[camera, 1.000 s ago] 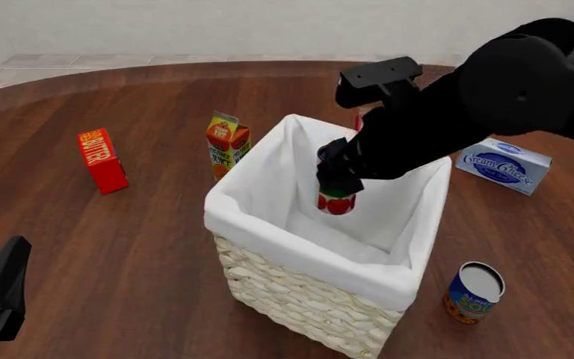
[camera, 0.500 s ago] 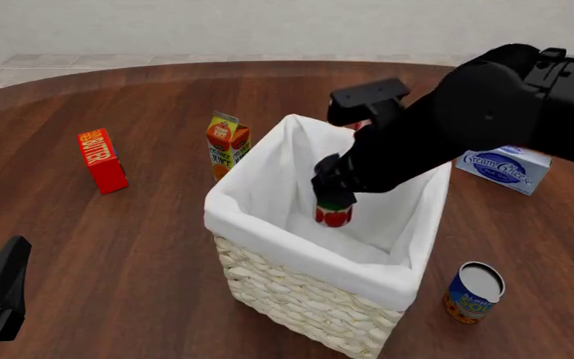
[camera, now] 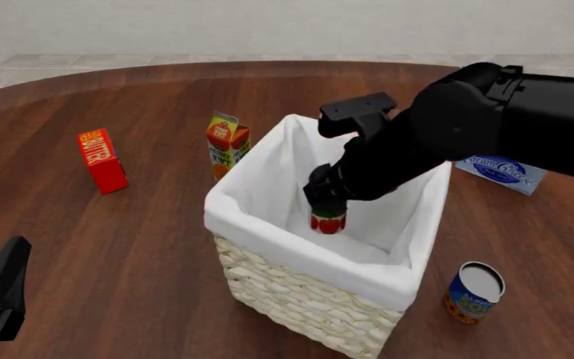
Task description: Pick up the tomato sauce, and put it in the basket.
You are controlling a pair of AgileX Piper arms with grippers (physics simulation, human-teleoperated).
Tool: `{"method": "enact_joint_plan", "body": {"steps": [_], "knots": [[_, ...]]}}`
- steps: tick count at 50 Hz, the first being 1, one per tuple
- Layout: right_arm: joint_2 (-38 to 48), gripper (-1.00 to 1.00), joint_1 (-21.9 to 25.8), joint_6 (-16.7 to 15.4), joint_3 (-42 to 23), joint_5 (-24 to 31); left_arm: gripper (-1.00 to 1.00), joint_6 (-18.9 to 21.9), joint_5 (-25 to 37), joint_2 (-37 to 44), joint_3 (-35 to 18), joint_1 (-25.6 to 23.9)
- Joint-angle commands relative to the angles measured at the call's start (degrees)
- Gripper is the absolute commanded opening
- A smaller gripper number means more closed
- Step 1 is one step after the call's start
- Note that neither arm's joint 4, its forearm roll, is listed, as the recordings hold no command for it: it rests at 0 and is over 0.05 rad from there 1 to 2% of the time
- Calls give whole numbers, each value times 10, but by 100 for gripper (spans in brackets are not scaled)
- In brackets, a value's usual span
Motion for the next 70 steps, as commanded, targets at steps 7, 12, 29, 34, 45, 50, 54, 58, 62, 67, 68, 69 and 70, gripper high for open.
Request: {"method": "enact_joint_plan", "body": {"steps": [7,12,29,34,45,50,54,58,62,67,68,69,70], "knots": [[14,-100,-1,18,10,-17,100,0,0,0,0,0],[18,-100,1,19,12,-20,100,0,0,0,0,0],[24,-100,-2,21,20,-23,100,0,0,0,0,0],[27,-100,-3,23,22,-26,100,0,0,0,0,0],[33,-100,-4,27,28,-32,100,0,0,0,0,0],[36,-100,-2,22,23,-33,100,0,0,0,0,0],[36,100,-7,23,25,-33,100,0,0,0,0,0],[34,100,-7,22,24,-34,100,0,0,0,0,0],[33,100,-7,21,23,-35,100,0,0,0,0,0],[32,100,-7,21,22,-33,100,0,0,0,0,0],[31,100,-7,21,21,-32,100,0,0,0,0,0],[31,100,-6,22,21,-32,100,0,0,0,0,0],[31,100,-6,21,20,-32,100,0,0,0,0,0]]}}
